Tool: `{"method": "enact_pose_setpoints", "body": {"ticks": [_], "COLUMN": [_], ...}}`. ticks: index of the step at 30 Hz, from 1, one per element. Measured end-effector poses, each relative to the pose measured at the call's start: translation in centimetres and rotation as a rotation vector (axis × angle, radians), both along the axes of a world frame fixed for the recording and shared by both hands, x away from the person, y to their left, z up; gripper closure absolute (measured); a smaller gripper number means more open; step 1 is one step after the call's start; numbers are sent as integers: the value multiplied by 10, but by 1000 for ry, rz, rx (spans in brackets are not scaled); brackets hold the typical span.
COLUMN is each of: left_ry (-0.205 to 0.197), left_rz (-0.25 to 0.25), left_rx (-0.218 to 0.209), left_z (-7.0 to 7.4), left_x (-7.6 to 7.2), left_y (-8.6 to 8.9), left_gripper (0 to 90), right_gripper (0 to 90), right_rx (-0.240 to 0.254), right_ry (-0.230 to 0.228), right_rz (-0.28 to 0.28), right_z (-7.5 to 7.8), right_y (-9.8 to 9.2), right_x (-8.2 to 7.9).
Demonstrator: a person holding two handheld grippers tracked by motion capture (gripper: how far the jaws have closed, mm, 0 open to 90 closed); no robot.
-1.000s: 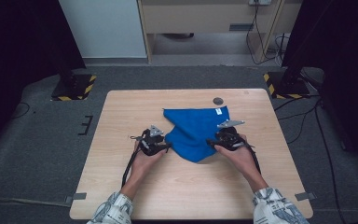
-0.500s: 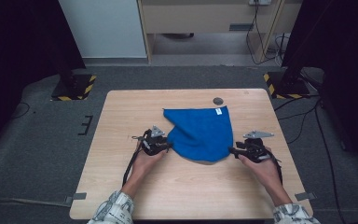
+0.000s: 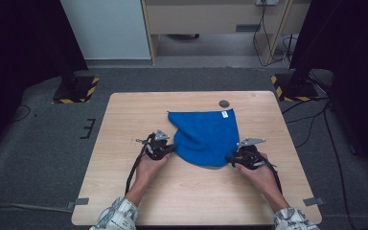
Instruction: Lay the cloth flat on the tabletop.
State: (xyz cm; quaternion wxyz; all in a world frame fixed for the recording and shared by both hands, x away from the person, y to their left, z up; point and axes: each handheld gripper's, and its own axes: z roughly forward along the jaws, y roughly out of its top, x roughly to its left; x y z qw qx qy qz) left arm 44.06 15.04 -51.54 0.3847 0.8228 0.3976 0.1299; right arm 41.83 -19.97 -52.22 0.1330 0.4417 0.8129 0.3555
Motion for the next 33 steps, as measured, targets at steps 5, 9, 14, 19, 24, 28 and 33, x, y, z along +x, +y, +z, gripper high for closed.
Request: {"method": "enact_pose_setpoints", "body": {"ticks": [5, 9, 14, 19, 24, 28, 33], "left_ry": [11, 10, 13, 23, 13, 0, -17], "left_rz": [-10, -11, 2, 27, 35, 41, 48], "left_rx": [12, 29, 38, 39, 47, 62, 57], "left_z": [12, 15, 11, 5, 0, -2, 0], "left_x": [-16, -26, -24, -15, -8, -10, -13], "left_y": [6, 12, 16, 14, 12, 11, 16], "left_gripper": [863, 861, 850, 838, 780, 684, 578], "right_gripper": [711, 827, 846, 840, 783, 696, 546], "right_rx": [-19, -20, 7, -1, -28, -7, 4], "right_ry": [4, 1, -13, -3, 19, 4, -39], "right_rz": [15, 33, 52, 69, 74, 64, 32], "right_z": [-2, -1, 10, 24, 25, 22, 18], "right_y": [5, 8, 10, 20, 46, 65, 75], "right_x": [3, 3, 0, 8, 36, 53, 67]}}
